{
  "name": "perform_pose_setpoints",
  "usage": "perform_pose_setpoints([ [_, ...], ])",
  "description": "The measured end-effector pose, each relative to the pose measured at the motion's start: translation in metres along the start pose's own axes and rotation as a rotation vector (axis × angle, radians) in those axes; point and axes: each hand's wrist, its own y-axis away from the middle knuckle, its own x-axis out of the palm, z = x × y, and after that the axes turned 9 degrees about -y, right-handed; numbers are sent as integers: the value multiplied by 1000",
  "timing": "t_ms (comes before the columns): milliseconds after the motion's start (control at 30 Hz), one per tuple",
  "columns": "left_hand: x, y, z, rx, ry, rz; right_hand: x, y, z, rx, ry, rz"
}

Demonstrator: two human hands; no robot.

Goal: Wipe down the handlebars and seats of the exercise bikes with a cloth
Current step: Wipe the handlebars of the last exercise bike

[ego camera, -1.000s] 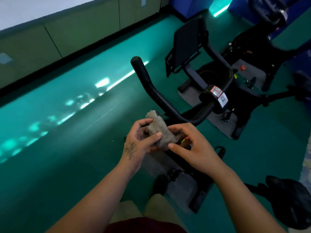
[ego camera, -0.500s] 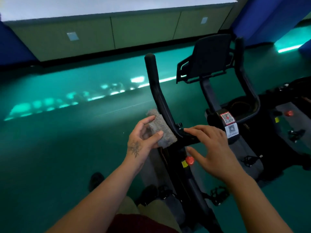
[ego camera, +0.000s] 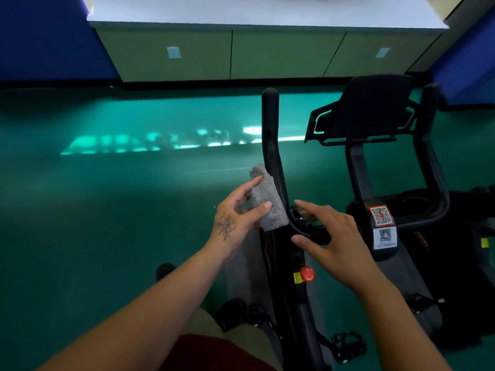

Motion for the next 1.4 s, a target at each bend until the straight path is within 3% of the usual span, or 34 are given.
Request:
perform_pose_setpoints([
  [533,15,-7,-14,135,-90,-32,8,-1,-5,-30,65,-23],
  [767,13,4,17,26,-34,-39,11,-1,-6,-32,73,-39],
  [1133,20,-39,-9,90,4,-96,11,0,-7,-40,97,-44],
  [1400,23,-18,22,76,-14,-54,13,0,-8,-51,117,-45],
])
